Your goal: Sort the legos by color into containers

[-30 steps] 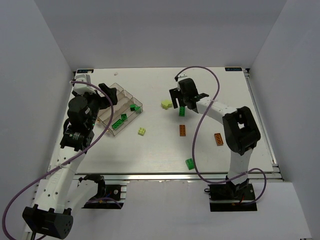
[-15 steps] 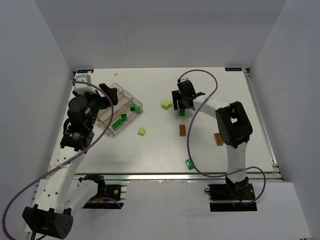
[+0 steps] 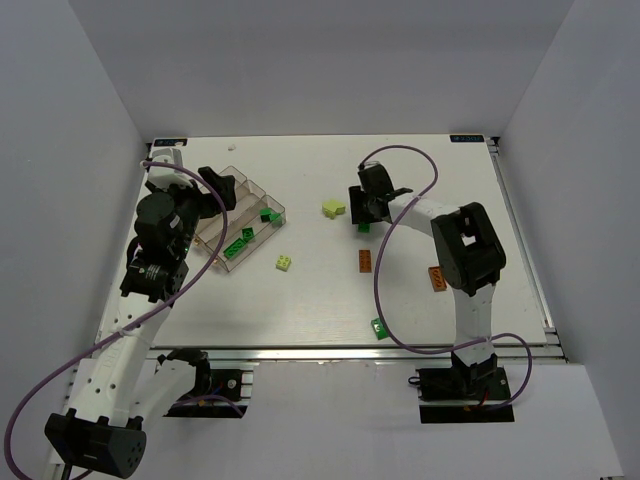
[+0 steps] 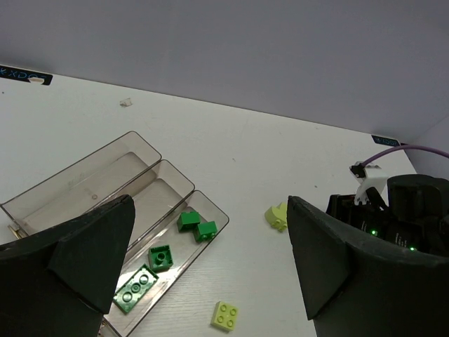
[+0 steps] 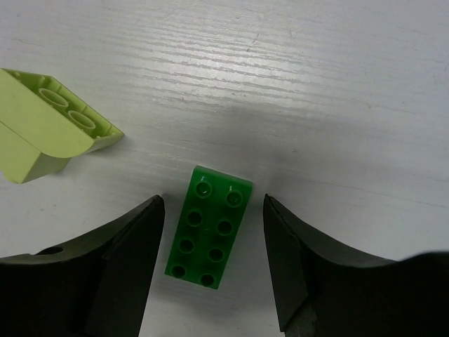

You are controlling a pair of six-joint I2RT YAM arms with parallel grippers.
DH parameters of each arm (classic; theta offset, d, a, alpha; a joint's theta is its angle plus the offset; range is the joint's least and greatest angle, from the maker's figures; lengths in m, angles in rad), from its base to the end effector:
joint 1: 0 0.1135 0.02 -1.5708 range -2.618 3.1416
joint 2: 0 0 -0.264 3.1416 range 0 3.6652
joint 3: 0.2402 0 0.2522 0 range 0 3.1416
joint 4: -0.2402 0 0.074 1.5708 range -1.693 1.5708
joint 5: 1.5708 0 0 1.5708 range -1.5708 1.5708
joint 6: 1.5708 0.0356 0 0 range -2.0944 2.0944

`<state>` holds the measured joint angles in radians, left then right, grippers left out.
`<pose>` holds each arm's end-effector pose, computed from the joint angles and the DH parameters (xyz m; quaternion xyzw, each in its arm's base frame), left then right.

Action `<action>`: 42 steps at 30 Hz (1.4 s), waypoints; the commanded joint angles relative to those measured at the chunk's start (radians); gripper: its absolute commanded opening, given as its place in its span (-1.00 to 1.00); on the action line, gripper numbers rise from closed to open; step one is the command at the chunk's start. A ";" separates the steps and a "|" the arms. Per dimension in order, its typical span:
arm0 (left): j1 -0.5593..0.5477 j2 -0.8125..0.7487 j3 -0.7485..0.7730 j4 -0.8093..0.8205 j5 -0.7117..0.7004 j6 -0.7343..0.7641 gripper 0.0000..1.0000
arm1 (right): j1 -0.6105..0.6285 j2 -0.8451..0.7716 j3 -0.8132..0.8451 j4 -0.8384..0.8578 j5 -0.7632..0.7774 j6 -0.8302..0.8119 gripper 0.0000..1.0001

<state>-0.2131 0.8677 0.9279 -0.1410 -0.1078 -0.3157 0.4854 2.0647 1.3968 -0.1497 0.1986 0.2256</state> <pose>0.1955 -0.0384 0.3807 -0.0741 0.7312 -0.1387 0.6638 0.4005 0.2033 0.1619 -0.0837 0.9223 0.0409 0.3752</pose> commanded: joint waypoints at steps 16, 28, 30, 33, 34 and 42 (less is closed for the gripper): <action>0.000 -0.012 -0.004 0.015 0.016 -0.002 0.96 | -0.004 -0.066 -0.119 0.096 -0.011 0.024 -0.13; 0.000 -0.012 -0.003 0.015 0.011 0.001 0.96 | 0.080 -0.190 -0.117 0.233 -0.045 -0.095 -0.58; 0.000 -0.013 -0.004 0.015 0.010 0.000 0.96 | 0.099 -0.202 -0.098 0.242 -0.073 -0.106 -0.63; 0.000 -0.015 -0.003 0.014 0.007 0.003 0.96 | 0.127 -0.212 -0.068 0.242 -0.134 -0.108 -0.77; 0.000 -0.016 -0.004 0.015 0.003 0.003 0.96 | 0.139 -0.206 -0.039 0.239 -0.172 -0.098 -0.81; 0.000 -0.019 -0.006 0.012 -0.012 0.007 0.96 | 0.219 -0.069 0.218 0.151 -0.363 -0.043 -0.93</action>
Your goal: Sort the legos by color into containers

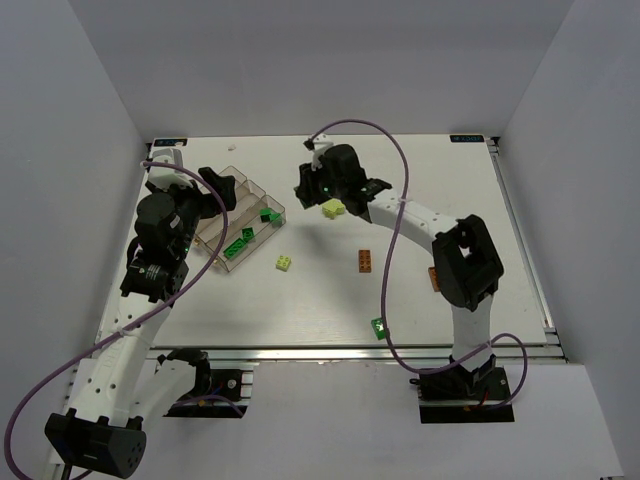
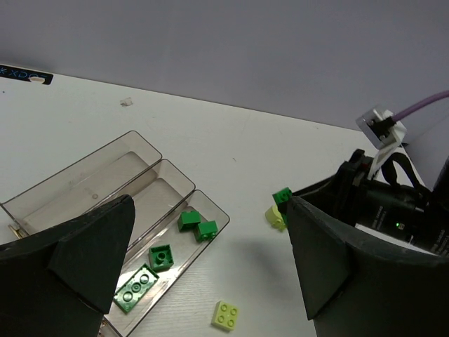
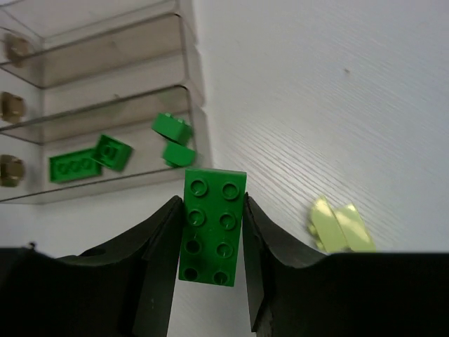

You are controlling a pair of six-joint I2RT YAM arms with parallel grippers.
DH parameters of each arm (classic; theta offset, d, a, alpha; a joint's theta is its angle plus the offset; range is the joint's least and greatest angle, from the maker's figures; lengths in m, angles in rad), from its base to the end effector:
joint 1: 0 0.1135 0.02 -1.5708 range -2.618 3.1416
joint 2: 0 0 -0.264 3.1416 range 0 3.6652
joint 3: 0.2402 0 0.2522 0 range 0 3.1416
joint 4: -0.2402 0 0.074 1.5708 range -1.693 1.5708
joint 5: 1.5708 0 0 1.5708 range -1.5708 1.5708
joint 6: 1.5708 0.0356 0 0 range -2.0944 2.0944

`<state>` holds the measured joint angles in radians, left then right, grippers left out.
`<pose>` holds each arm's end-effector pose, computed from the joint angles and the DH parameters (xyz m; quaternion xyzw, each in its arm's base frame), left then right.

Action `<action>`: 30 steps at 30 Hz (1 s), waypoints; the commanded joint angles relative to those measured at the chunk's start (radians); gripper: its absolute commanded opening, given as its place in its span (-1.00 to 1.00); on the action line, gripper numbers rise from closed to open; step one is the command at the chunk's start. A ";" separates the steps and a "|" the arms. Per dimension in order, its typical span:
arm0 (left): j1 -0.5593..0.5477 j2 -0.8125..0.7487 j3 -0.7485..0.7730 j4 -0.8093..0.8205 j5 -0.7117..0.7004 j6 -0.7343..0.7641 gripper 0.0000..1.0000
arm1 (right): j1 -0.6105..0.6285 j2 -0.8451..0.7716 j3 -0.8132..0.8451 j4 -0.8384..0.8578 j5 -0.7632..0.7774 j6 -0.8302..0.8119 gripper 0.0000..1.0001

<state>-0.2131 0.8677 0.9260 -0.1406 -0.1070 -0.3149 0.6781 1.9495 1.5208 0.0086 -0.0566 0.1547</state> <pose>0.1957 -0.0385 0.3801 -0.0735 0.7317 -0.1385 0.6633 0.3611 0.2935 0.2669 -0.2318 0.8061 0.2417 0.4878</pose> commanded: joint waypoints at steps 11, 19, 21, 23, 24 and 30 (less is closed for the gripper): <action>0.001 -0.019 -0.003 0.013 -0.016 0.013 0.96 | 0.089 0.371 0.536 -0.119 -0.196 0.060 -0.77; 0.000 -0.015 -0.003 0.018 0.004 0.010 0.96 | 0.103 0.431 0.570 -0.105 -0.201 0.057 -0.12; 0.000 -0.015 -0.006 0.018 0.003 0.011 0.96 | 0.106 0.443 0.575 -0.102 -0.200 0.052 -0.04; 0.000 -0.013 -0.006 0.018 -0.002 0.013 0.96 | 0.106 0.451 0.582 -0.102 -0.200 0.048 0.07; 0.001 -0.013 -0.004 0.018 -0.002 0.013 0.96 | 0.106 0.454 0.582 -0.102 -0.198 0.046 0.08; 0.000 -0.010 -0.006 0.018 0.000 0.013 0.96 | 0.106 0.453 0.584 -0.101 -0.198 0.042 0.16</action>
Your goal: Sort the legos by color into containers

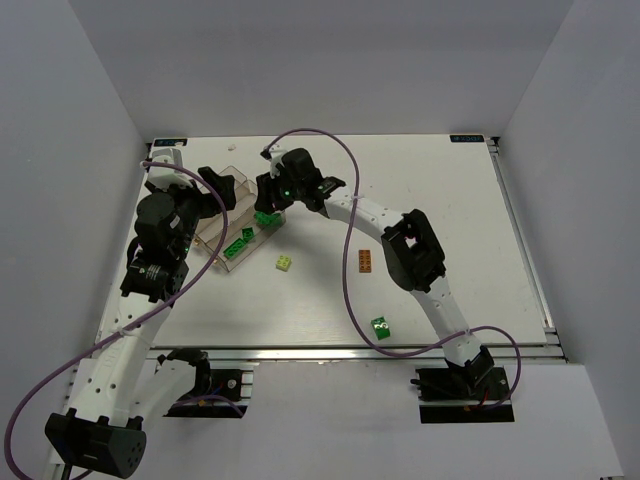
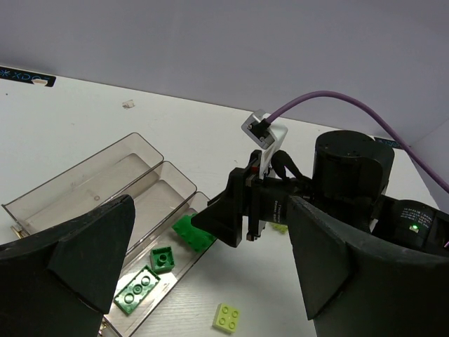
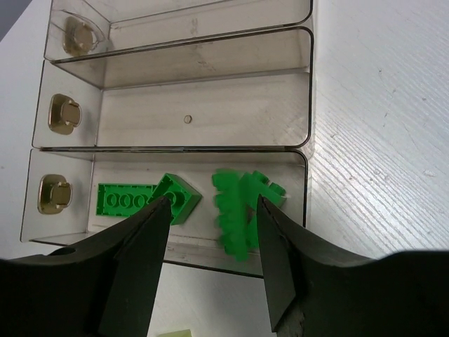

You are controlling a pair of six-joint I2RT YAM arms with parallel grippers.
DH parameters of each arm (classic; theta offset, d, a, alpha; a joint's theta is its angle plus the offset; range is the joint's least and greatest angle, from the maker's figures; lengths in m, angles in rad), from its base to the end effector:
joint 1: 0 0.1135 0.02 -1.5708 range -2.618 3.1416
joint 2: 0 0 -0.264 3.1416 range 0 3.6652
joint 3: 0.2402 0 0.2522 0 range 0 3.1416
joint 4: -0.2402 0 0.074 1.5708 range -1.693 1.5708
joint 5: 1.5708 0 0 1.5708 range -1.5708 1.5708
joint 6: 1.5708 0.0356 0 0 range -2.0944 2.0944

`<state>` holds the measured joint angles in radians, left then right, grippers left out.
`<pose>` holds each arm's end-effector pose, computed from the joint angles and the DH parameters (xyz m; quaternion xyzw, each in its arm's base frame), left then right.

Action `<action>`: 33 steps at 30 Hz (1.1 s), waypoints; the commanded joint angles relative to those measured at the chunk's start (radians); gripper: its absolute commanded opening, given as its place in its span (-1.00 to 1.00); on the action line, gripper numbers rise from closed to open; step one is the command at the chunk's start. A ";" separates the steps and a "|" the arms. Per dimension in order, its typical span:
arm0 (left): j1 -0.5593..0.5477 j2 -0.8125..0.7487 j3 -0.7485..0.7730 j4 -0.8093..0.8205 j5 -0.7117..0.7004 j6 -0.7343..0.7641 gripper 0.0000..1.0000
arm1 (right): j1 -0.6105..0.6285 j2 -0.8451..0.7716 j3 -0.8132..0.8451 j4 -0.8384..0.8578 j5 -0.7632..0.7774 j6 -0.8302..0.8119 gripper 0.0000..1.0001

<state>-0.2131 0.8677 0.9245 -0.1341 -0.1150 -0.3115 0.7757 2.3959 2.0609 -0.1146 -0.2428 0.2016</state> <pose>0.1958 -0.0382 0.3803 -0.0750 0.7299 -0.1351 0.6659 0.3958 0.4002 0.2216 -0.2998 0.7881 0.3383 0.4179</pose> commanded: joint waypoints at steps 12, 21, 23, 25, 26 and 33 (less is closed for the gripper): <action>0.000 -0.016 -0.004 0.008 0.003 0.009 0.96 | -0.055 -0.214 -0.158 -0.014 -0.191 -0.180 0.12; 0.000 -0.003 -0.004 0.013 0.021 0.005 0.96 | -0.127 -0.477 -0.381 -0.602 -0.725 -1.105 0.11; 0.001 -0.001 -0.004 0.014 0.034 0.002 0.96 | -0.113 -0.548 -0.474 -0.845 -0.679 -1.425 0.18; 0.001 0.002 -0.004 0.018 0.041 -0.003 0.96 | -0.113 -0.630 -0.617 -0.863 -0.586 -1.566 0.21; 0.001 0.001 -0.006 0.018 0.049 -0.005 0.96 | -0.113 -0.721 -0.783 -0.785 -0.543 -1.635 0.24; -0.005 -0.004 -0.007 0.019 0.048 -0.003 0.96 | -0.115 -0.961 -1.235 -0.521 -0.277 -1.919 0.48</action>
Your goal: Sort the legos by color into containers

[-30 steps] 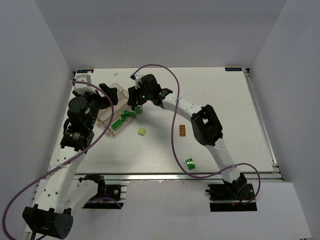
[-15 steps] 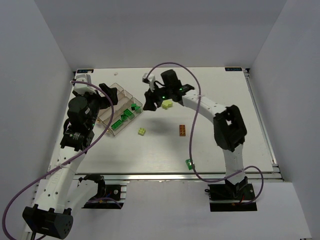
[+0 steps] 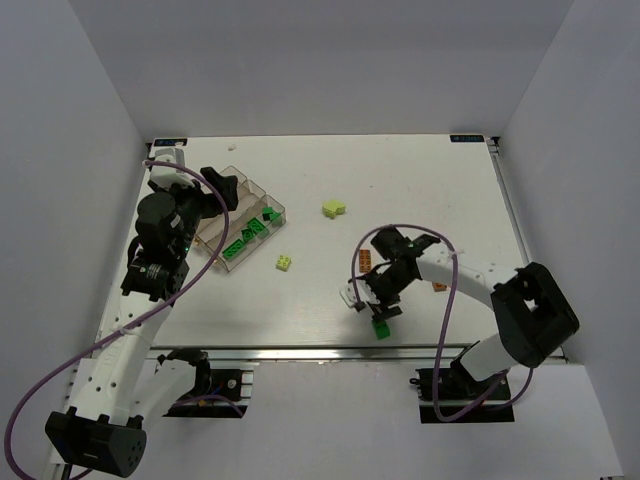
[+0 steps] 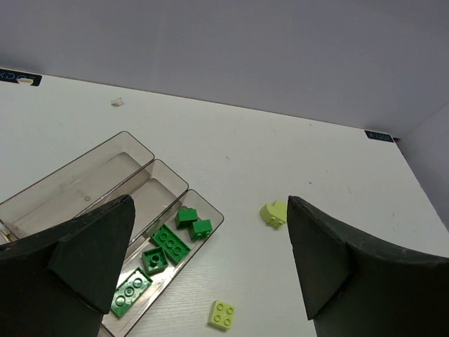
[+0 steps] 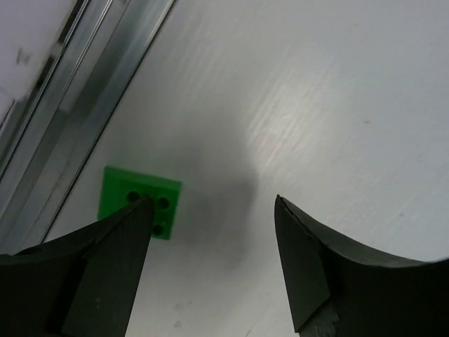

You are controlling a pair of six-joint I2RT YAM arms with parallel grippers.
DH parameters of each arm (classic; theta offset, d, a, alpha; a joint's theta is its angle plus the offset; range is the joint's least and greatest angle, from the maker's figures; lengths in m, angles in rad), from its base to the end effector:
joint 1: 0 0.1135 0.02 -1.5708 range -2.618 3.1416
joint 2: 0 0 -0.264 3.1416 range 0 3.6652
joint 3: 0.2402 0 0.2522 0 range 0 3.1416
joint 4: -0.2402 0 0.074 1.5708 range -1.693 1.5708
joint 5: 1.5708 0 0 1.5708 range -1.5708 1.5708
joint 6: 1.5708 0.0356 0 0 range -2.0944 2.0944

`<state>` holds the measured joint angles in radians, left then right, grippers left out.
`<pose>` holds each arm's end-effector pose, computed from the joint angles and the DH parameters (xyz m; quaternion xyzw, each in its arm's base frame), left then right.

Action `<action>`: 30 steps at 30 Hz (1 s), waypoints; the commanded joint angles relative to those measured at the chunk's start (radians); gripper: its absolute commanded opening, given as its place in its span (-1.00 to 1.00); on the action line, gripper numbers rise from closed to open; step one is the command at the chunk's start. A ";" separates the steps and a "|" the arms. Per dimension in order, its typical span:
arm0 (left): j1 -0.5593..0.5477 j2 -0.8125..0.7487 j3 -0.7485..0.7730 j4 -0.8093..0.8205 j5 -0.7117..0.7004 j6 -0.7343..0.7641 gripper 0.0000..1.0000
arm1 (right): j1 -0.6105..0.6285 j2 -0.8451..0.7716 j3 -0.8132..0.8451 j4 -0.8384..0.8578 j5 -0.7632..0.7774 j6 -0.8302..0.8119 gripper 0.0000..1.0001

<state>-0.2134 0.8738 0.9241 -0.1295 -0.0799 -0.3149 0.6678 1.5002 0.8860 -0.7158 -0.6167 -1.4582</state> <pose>0.1973 -0.0399 0.3795 -0.0643 0.7316 -0.1487 0.6622 0.1920 0.1776 0.1846 -0.8443 0.4281 0.2340 0.2216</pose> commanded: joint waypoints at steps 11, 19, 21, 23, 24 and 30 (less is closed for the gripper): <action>-0.014 -0.007 -0.004 0.010 0.003 0.010 0.96 | -0.005 -0.104 -0.094 0.049 0.077 -0.321 0.51; -0.015 -0.007 -0.005 0.008 0.003 0.011 0.96 | -0.007 -0.187 -0.110 0.030 0.069 -0.346 0.48; -0.015 -0.009 -0.004 0.010 0.002 0.013 0.96 | -0.007 -0.225 -0.108 0.024 0.072 -0.378 0.48; -0.015 -0.007 -0.005 0.010 0.000 0.013 0.96 | -0.007 -0.247 -0.113 0.015 0.080 -0.404 0.47; -0.015 -0.009 -0.004 0.008 0.000 0.013 0.96 | -0.005 -0.262 -0.116 0.010 0.087 -0.415 0.47; -0.015 -0.006 -0.005 0.010 0.000 0.014 0.96 | -0.005 -0.281 -0.186 0.013 0.186 -0.465 0.47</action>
<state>-0.2245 0.8738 0.9241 -0.1280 -0.0803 -0.3111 0.6628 1.2251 0.7418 -0.6765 -0.4805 -1.8702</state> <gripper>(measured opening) 0.983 0.734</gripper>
